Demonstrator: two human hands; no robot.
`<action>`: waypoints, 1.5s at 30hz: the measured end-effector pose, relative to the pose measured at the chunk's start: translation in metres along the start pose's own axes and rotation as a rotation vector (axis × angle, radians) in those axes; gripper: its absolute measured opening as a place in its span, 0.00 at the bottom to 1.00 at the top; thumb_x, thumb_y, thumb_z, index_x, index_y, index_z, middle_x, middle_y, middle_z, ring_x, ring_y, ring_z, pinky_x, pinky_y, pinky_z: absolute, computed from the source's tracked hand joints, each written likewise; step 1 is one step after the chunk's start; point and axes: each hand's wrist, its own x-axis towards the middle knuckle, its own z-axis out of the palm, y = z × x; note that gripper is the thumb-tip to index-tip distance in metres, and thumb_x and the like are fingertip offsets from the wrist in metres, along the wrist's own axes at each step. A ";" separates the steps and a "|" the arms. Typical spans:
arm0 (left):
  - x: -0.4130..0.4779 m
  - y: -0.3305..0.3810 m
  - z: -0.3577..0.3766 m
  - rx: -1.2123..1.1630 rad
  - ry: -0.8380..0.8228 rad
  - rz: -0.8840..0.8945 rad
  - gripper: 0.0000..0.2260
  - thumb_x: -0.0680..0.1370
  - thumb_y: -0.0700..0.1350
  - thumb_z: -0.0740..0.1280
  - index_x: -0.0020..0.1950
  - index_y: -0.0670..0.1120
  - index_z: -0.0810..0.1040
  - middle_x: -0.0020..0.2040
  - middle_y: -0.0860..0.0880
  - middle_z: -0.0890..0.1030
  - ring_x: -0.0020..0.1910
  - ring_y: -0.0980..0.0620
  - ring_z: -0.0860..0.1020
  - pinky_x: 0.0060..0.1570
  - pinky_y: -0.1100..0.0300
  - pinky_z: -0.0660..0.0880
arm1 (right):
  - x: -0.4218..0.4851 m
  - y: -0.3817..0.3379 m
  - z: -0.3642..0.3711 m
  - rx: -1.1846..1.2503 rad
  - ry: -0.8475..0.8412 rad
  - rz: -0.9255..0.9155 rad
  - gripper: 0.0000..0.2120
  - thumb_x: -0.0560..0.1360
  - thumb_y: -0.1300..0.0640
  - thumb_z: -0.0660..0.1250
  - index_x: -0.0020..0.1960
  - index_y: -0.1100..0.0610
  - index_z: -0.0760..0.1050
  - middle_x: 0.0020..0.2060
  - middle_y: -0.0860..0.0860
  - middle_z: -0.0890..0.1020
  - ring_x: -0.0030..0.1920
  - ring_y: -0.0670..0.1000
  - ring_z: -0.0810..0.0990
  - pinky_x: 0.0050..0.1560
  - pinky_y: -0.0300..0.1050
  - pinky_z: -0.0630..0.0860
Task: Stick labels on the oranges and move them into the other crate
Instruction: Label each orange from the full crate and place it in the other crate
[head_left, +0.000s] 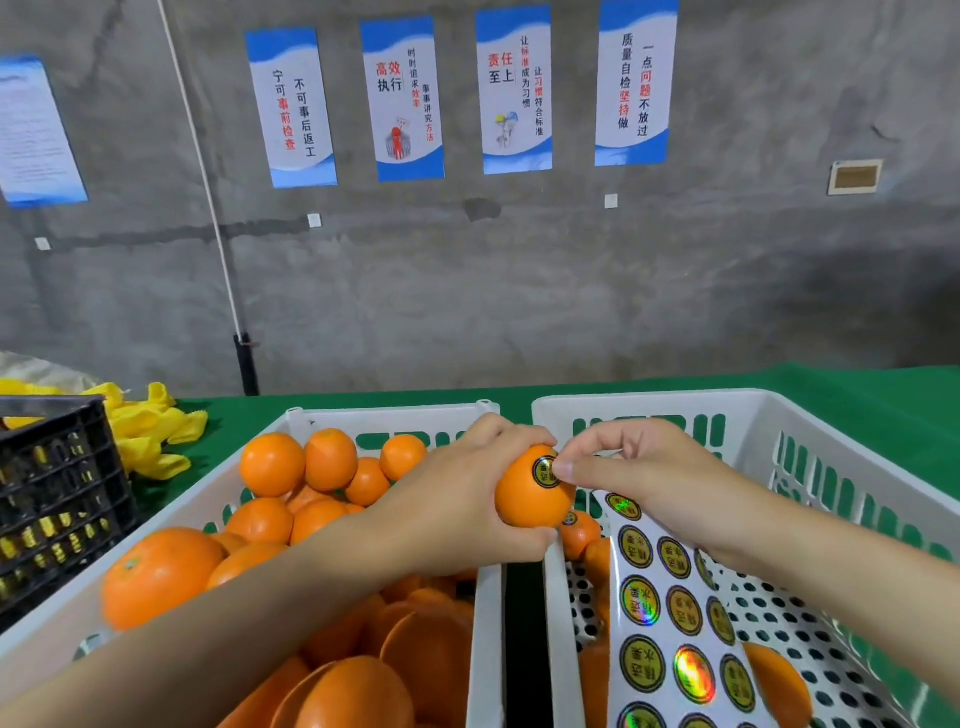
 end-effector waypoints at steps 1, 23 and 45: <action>0.000 0.000 -0.001 0.002 -0.007 0.004 0.31 0.66 0.67 0.69 0.67 0.70 0.62 0.60 0.63 0.68 0.55 0.56 0.76 0.51 0.57 0.79 | 0.000 0.000 0.000 0.006 0.003 0.014 0.03 0.74 0.51 0.73 0.44 0.50 0.85 0.43 0.46 0.87 0.45 0.44 0.85 0.40 0.28 0.76; -0.002 0.005 -0.002 0.030 -0.003 0.035 0.32 0.70 0.65 0.72 0.69 0.70 0.58 0.62 0.65 0.72 0.57 0.60 0.76 0.53 0.60 0.79 | 0.002 0.006 -0.004 -0.278 0.215 -0.056 0.16 0.68 0.38 0.72 0.51 0.42 0.73 0.27 0.51 0.81 0.27 0.49 0.81 0.38 0.49 0.80; -0.002 0.055 0.001 -0.244 -0.522 -0.011 0.20 0.73 0.55 0.75 0.62 0.60 0.74 0.59 0.65 0.80 0.58 0.63 0.77 0.62 0.60 0.73 | 0.001 -0.001 -0.009 -0.089 0.366 -0.266 0.25 0.79 0.37 0.60 0.32 0.52 0.80 0.21 0.52 0.63 0.21 0.46 0.62 0.24 0.31 0.64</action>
